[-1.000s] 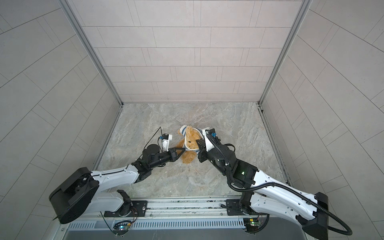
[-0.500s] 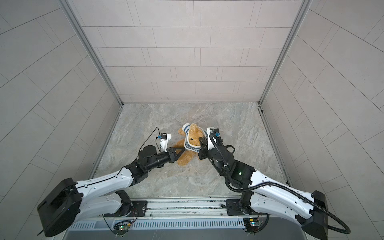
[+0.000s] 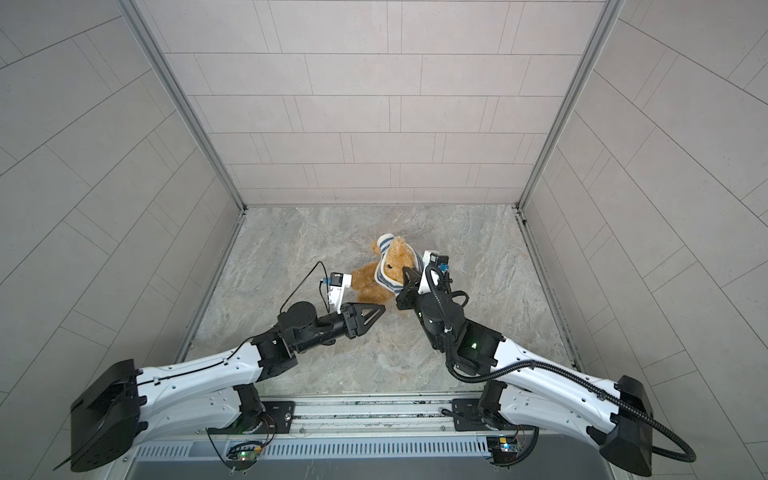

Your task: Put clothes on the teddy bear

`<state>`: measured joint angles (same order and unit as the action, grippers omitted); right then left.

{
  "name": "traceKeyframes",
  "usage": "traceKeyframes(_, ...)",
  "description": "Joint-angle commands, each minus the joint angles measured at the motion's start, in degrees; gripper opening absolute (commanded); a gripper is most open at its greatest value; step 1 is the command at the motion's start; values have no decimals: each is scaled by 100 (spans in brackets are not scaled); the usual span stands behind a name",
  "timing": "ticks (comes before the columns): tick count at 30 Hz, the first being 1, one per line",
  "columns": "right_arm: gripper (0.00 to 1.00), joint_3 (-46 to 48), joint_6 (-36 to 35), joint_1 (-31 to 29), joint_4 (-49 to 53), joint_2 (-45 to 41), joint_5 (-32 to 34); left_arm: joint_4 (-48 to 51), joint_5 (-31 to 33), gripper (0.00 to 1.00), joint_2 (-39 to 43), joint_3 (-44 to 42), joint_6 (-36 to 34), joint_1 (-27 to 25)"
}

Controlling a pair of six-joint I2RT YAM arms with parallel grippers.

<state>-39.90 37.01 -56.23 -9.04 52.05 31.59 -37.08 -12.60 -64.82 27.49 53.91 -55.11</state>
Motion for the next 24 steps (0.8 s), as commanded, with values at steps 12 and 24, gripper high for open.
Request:
traceKeyframes(12,0,145,440,-204,-609,90,540,-1351,79,55,-1221,667,799,-80)
traceKeyframes(24,0,275,486,-213,-689,29,646,-1240,188,14,-1531,690,901,-297)
